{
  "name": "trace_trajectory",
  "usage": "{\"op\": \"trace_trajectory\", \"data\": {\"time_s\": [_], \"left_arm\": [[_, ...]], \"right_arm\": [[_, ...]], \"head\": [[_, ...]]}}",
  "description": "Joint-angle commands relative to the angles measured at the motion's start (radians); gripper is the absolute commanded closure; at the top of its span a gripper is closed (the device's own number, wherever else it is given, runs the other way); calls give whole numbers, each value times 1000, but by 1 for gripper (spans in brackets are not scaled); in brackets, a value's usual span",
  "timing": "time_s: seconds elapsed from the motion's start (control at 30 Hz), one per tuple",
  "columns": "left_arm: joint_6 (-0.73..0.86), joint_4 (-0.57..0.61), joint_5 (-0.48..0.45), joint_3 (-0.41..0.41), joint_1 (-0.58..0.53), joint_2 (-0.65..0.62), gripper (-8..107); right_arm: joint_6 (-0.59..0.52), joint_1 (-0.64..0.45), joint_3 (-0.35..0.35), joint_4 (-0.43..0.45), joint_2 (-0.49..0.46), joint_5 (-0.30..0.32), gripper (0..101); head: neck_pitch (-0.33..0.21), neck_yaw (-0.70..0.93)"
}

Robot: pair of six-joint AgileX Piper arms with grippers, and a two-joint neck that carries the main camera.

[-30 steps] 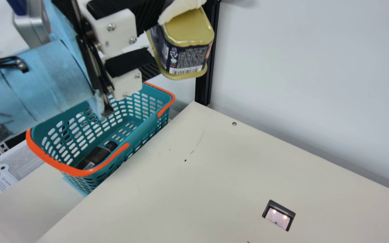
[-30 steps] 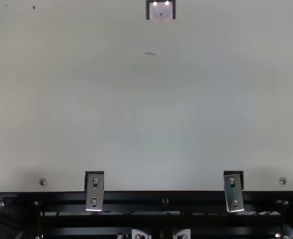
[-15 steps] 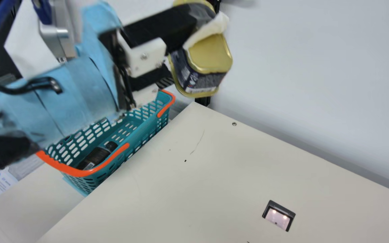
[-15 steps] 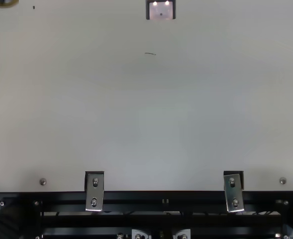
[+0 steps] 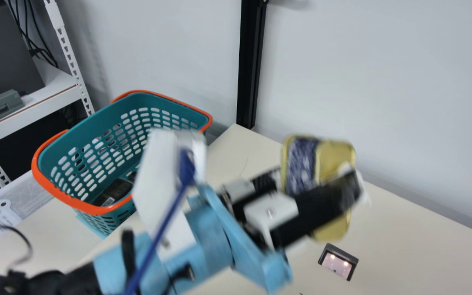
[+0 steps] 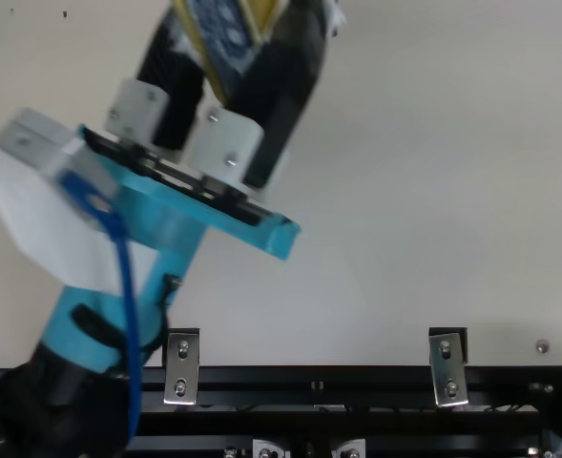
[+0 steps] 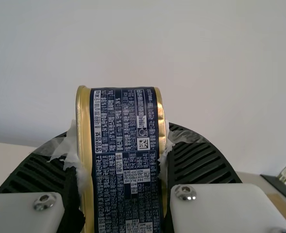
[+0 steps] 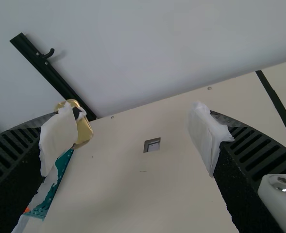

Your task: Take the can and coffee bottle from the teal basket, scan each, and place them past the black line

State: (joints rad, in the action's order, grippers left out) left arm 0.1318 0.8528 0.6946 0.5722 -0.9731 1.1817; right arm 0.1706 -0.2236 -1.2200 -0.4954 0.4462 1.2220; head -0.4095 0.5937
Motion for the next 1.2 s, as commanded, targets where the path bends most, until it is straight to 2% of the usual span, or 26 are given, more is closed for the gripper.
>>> {"op": "trace_trajectory", "data": {"time_s": [0.0, 0.13, 0.27, 0.63, 0.9, 1.17], "left_arm": [[0, 0, 0, 0, 0, 0, 89], [-26, -75, 37, -27, -1, 18, 89], [-26, -80, 39, -27, -1, 18, 89], [-26, -81, 41, -27, -1, 18, 89], [-26, -81, 41, -27, -1, 18, 89], [-26, -81, 41, -27, -1, 18, 89]], "right_arm": [[0, 0, 0, 0, 0, 0, 0], [0, 0, 0, 0, 0, 0, 0], [0, 0, 0, 0, 0, 0, 0], [0, 0, 0, 0, 0, 0, 0], [0, 0, 0, 0, 0, 0, 0], [0, 0, 0, 0, 0, 0, 0]], "head": [[-27, 8], [-24, 3], [-4, -53], [68, -393], [141, -568], [154, -597]]}}
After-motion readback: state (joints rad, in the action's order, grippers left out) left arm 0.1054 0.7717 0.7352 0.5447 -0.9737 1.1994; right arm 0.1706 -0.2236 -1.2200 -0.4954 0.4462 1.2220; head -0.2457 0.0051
